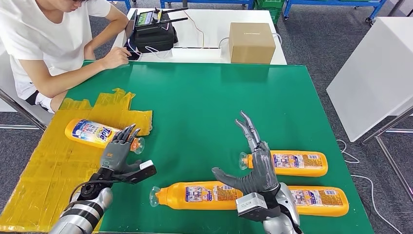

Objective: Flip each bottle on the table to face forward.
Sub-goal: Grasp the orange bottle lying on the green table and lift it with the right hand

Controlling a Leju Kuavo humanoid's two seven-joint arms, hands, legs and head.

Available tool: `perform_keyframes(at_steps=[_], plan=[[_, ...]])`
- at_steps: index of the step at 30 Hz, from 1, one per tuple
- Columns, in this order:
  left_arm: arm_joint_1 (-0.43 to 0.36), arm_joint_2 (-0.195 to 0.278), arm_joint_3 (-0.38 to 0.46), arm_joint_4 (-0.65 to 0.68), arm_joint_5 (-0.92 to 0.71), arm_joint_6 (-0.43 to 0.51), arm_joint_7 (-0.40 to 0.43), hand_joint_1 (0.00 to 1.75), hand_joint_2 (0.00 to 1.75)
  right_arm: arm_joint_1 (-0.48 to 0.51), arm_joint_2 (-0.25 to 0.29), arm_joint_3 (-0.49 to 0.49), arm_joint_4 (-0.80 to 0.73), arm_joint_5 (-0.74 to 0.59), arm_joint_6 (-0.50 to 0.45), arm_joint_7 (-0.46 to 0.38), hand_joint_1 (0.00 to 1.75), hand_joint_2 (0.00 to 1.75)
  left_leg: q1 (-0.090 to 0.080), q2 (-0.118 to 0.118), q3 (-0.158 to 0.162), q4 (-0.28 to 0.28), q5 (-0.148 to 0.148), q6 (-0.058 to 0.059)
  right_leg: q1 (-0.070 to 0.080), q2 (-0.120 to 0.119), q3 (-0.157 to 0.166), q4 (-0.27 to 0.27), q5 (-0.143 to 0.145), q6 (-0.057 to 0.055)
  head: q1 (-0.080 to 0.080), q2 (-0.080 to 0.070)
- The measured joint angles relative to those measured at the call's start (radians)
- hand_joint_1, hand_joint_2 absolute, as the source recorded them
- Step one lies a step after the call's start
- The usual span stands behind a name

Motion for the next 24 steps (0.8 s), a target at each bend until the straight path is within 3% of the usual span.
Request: perform_keyframes(at_steps=[3, 5, 7, 9, 14, 24], plan=[[0.072, -0.036, 0.004, -0.167, 0.2, -0.024, -0.162, 0.0, 1.75, 0.016, -0.071, 0.052, 0.026, 0.177, 0.081, 0.051, 0.0, 1.75, -0.001, 0.0, 0.0, 0.0, -0.001, 0.001, -0.001, 0.0, -0.003, -0.001, -0.001, 0.001, -0.003, 0.0], [0.132, -0.084, -0.005, -0.368, 0.512, -0.027, -0.315, 0.0, 1.75, 0.042, -0.156, 0.126, 0.076, 0.366, 0.096, 0.068, 0.0, 1.75, -0.001, -0.005, -0.002, 0.0, -0.002, 0.002, -0.002, -0.005, -0.002, -0.003, -0.003, 0.004, -0.002, 0.0], [0.161, -0.121, -0.021, -0.511, 0.822, -0.024, -0.363, 0.0, 1.75, 0.068, -0.217, 0.185, 0.119, 0.447, 0.081, 0.071, 0.0, 1.75, -0.002, -0.008, -0.004, 0.0, -0.003, 0.004, -0.002, -0.008, 0.002, -0.005, -0.004, 0.007, 0.002, 0.0], [0.181, -0.133, -0.024, -0.601, 0.995, -0.024, -0.354, 0.0, 1.75, 0.076, -0.253, 0.22, 0.136, 0.434, 0.076, 0.08, 0.0, 1.75, -0.003, -0.004, -0.002, 0.001, -0.005, 0.005, -0.002, -0.004, 0.004, -0.005, -0.003, 0.008, 0.002, 0.0], [0.214, -0.149, -0.024, -0.715, 0.928, -0.032, -0.379, 0.0, 1.75, 0.074, -0.31, 0.269, 0.154, 0.417, 0.086, 0.098, 0.0, 1.75, -0.002, -0.003, 0.0, 0.0, -0.006, 0.006, -0.002, -0.004, 0.004, -0.006, -0.004, 0.007, 0.002, 0.0], [0.231, -0.155, -0.025, -0.799, 0.924, -0.06, -0.394, 0.0, 1.75, 0.07, -0.346, 0.305, 0.17, 0.416, 0.091, 0.123, 0.0, 1.75, -0.002, -0.002, 0.0, 0.0, -0.006, 0.006, -0.002, -0.003, 0.005, -0.006, -0.004, 0.007, 0.002, 0.0]])
